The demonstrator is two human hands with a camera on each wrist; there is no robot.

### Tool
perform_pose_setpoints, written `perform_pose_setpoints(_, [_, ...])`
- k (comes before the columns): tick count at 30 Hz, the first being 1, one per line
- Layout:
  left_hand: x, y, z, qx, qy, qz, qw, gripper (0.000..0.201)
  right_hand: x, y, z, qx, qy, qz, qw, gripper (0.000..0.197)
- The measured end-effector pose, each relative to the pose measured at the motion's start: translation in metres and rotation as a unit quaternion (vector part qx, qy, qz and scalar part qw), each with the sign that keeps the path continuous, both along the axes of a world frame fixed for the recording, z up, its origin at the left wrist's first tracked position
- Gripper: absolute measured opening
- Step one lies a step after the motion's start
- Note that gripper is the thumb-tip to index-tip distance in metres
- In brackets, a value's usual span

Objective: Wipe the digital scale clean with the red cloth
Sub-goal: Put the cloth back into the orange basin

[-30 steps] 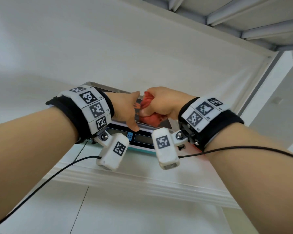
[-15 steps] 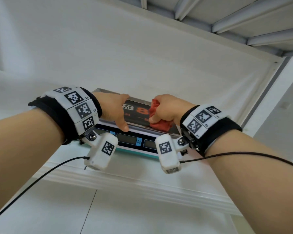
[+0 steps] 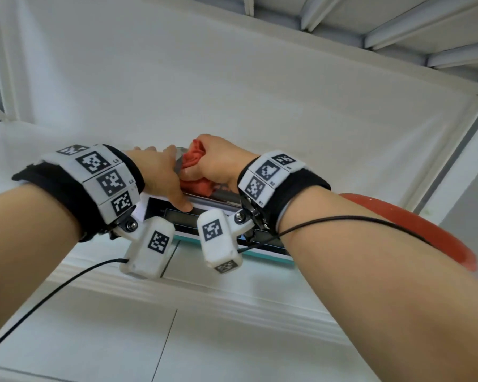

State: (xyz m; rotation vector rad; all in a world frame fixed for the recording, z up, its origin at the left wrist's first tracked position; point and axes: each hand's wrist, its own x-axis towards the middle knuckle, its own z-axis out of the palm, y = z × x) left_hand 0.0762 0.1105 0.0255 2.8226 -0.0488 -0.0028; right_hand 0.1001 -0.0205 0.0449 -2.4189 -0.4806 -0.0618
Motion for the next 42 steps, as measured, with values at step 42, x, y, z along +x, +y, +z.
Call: perform_pose_setpoints(42, [-0.024, -0.186, 0.041, -0.171, 0.03, -0.218, 0.96, 0.111, -0.069, -0.224, 0.059, -0.112, 0.014, -0.281, 0.953, 0.027])
